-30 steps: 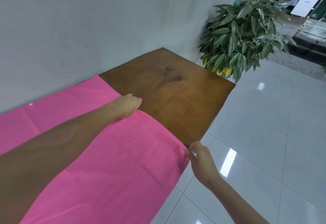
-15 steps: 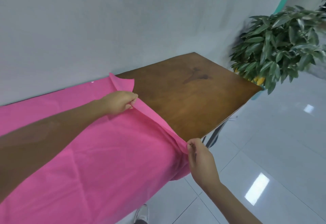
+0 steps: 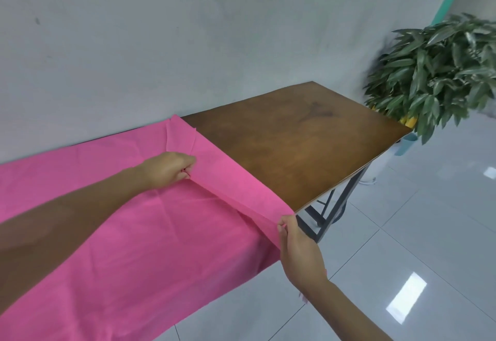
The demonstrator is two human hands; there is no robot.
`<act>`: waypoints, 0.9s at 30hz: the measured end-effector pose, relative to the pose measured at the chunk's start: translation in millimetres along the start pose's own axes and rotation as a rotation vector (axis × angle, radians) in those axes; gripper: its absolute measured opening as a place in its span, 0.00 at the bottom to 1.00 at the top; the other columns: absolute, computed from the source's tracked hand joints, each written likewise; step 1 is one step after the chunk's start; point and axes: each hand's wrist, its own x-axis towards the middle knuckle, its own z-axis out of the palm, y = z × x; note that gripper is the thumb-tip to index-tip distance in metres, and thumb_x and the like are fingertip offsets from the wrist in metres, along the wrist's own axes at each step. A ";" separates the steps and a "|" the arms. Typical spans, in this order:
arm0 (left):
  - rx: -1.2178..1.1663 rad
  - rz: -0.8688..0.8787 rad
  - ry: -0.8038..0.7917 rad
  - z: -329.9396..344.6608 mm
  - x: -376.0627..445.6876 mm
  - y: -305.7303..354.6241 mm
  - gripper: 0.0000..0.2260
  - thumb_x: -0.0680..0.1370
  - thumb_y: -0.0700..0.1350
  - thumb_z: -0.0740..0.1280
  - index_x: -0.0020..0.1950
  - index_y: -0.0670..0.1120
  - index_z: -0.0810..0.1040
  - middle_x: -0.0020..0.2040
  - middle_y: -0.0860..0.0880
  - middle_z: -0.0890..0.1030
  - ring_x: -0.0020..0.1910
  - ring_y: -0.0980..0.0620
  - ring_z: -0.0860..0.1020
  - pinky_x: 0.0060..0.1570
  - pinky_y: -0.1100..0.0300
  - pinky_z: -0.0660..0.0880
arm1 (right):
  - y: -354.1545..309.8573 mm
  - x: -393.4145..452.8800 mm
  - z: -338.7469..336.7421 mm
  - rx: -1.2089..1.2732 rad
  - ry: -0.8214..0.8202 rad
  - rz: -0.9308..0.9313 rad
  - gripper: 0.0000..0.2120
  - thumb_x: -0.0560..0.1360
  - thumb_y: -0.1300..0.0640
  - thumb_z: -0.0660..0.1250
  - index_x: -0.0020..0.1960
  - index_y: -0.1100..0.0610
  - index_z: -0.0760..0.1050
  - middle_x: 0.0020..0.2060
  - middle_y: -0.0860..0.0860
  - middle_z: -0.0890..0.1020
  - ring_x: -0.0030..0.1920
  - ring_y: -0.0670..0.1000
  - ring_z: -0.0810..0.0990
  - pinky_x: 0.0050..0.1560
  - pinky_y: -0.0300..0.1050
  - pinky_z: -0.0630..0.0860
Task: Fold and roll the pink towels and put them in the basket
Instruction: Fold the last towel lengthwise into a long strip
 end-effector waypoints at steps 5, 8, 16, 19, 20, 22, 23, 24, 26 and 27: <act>-0.013 0.027 -0.018 4.0 -25.4 -22.9 0.15 0.76 0.37 0.70 0.38 0.50 0.65 0.35 0.54 0.72 0.33 0.61 0.68 0.34 0.63 0.64 | -23.1 -26.4 17.1 -0.171 0.016 0.027 0.18 0.81 0.35 0.46 0.49 0.48 0.63 0.32 0.47 0.76 0.33 0.52 0.78 0.39 0.51 0.77; -0.050 0.078 -0.033 3.4 -48.5 -36.6 0.18 0.76 0.38 0.71 0.37 0.52 0.64 0.35 0.54 0.72 0.33 0.60 0.68 0.34 0.67 0.63 | -34.5 -50.4 34.3 -0.255 0.074 0.065 0.29 0.77 0.27 0.43 0.43 0.51 0.66 0.30 0.46 0.73 0.31 0.52 0.76 0.35 0.48 0.75; -0.145 0.168 0.001 10.1 -109.8 -76.4 0.12 0.74 0.38 0.72 0.38 0.45 0.69 0.35 0.52 0.74 0.34 0.53 0.70 0.38 0.53 0.71 | -95.5 -115.3 86.5 -0.272 0.251 0.146 0.24 0.79 0.35 0.57 0.34 0.51 0.60 0.25 0.45 0.66 0.23 0.49 0.67 0.23 0.43 0.63; -0.149 0.178 0.027 8.6 -127.8 -87.7 0.14 0.74 0.39 0.72 0.38 0.47 0.67 0.35 0.51 0.74 0.34 0.52 0.71 0.37 0.53 0.70 | -124.9 -137.9 93.6 -0.313 0.267 0.166 0.23 0.79 0.37 0.60 0.34 0.51 0.60 0.24 0.45 0.64 0.22 0.49 0.63 0.23 0.42 0.60; -0.155 0.180 0.035 6.6 -134.8 -91.2 0.15 0.74 0.39 0.73 0.38 0.48 0.67 0.36 0.51 0.74 0.34 0.52 0.71 0.37 0.52 0.71 | -134.1 -144.5 94.4 -0.322 0.270 0.170 0.23 0.79 0.37 0.59 0.34 0.51 0.61 0.24 0.46 0.65 0.22 0.50 0.65 0.23 0.42 0.61; -0.164 0.201 0.057 0.3 -150.2 -99.1 0.15 0.74 0.39 0.73 0.38 0.48 0.67 0.36 0.51 0.75 0.35 0.50 0.72 0.38 0.51 0.72 | -151.8 -154.1 93.3 -0.313 0.282 0.173 0.24 0.80 0.35 0.55 0.35 0.52 0.64 0.25 0.46 0.67 0.23 0.52 0.68 0.23 0.42 0.61; -0.163 0.211 0.060 -3.9 -158.3 -103.1 0.14 0.74 0.38 0.72 0.38 0.48 0.67 0.37 0.50 0.75 0.35 0.49 0.72 0.38 0.51 0.72 | -160.6 -157.7 92.2 -0.302 0.288 0.168 0.25 0.80 0.34 0.53 0.35 0.52 0.64 0.25 0.47 0.68 0.23 0.52 0.68 0.23 0.42 0.61; -0.160 0.215 0.055 -8.2 -166.8 -106.8 0.13 0.74 0.38 0.72 0.39 0.47 0.68 0.37 0.49 0.75 0.36 0.49 0.73 0.38 0.51 0.72 | -169.1 -160.6 91.4 -0.285 0.297 0.154 0.26 0.81 0.33 0.51 0.35 0.52 0.63 0.25 0.47 0.68 0.23 0.51 0.67 0.23 0.42 0.61; -0.145 0.213 0.058 -16.0 -186.0 -114.7 0.11 0.74 0.37 0.71 0.39 0.45 0.69 0.38 0.48 0.76 0.37 0.47 0.73 0.39 0.51 0.72 | -187.1 -166.6 89.6 -0.239 0.290 0.107 0.24 0.81 0.34 0.52 0.35 0.51 0.61 0.25 0.47 0.66 0.24 0.50 0.63 0.24 0.42 0.61; -0.138 0.208 0.070 -19.2 -196.1 -119.5 0.11 0.74 0.36 0.71 0.39 0.45 0.69 0.38 0.48 0.75 0.36 0.47 0.73 0.39 0.50 0.72 | -195.5 -169.5 89.6 -0.218 0.280 0.074 0.23 0.80 0.35 0.54 0.35 0.50 0.60 0.25 0.46 0.65 0.24 0.49 0.62 0.24 0.41 0.61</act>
